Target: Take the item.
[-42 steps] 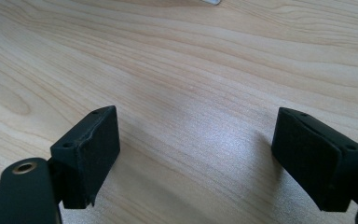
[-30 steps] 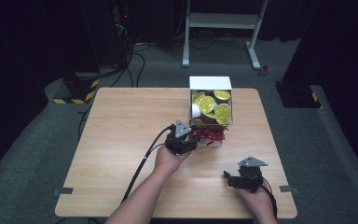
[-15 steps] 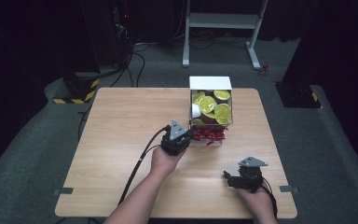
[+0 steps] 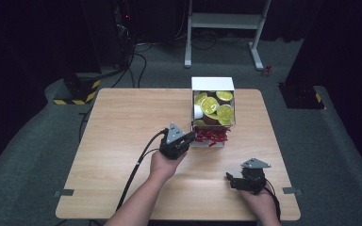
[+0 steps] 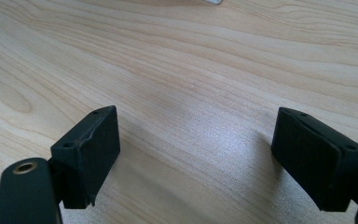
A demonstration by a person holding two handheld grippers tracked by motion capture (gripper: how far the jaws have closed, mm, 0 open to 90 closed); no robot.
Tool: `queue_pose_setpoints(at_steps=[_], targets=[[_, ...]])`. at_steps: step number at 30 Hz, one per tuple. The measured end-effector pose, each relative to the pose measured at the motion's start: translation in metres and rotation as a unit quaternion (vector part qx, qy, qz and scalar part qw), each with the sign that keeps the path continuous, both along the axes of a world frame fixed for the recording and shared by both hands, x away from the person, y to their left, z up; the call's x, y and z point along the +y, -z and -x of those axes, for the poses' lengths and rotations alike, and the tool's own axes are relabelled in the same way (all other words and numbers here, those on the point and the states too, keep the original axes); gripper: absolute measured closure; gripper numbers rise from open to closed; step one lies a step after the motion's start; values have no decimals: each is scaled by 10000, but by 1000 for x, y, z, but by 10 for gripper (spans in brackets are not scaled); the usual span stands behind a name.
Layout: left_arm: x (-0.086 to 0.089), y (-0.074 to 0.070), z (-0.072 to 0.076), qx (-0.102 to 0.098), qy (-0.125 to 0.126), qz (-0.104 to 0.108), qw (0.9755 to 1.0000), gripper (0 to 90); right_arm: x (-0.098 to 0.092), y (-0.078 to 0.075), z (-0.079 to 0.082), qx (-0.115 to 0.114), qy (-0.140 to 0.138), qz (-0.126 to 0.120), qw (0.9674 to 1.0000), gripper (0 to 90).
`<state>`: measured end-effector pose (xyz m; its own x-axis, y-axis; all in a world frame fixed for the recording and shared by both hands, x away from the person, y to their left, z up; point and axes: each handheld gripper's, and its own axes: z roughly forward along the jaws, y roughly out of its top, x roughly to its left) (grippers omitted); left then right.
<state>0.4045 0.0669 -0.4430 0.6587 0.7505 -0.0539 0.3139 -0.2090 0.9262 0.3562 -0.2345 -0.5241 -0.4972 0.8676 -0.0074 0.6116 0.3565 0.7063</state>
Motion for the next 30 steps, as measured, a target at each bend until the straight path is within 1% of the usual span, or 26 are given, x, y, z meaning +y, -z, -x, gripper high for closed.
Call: queue_pose_setpoints(at_steps=[6, 8, 10, 19, 22, 24, 29, 30], targets=[[6, -2, 9, -38, 57, 169, 9998, 850, 0, 0, 0, 1, 5, 0, 10000, 152], [7, -2, 11, -61, 73, 170, 9998, 852, 0, 0, 0, -1, 5, 2, 10000, 152], [9, -4, 16, -131, 116, 198, 9997, 854, 0, 0, 0, -1, 4, 3, 10000, 152], [14, -10, 27, -203, 237, 295, 9991, 857, -1, 0, 1, 10, -9, -2, 10000, 153], [16, -12, 33, -265, 301, 356, 9986, 857, -1, 0, 2, 0, -14, 5, 10000, 153], [16, -12, 35, -275, 307, 378, 9984, 858, -1, 0, 1, -2, -14, 6, 10000, 153], [18, -18, 40, -309, 423, 465, 9975, 861, -1, 0, 2, 0, -16, 4, 10000, 153], [20, -20, 44, -375, 451, 482, 9971, 861, -1, 0, 2, 0, -16, 5, 10000, 153]])
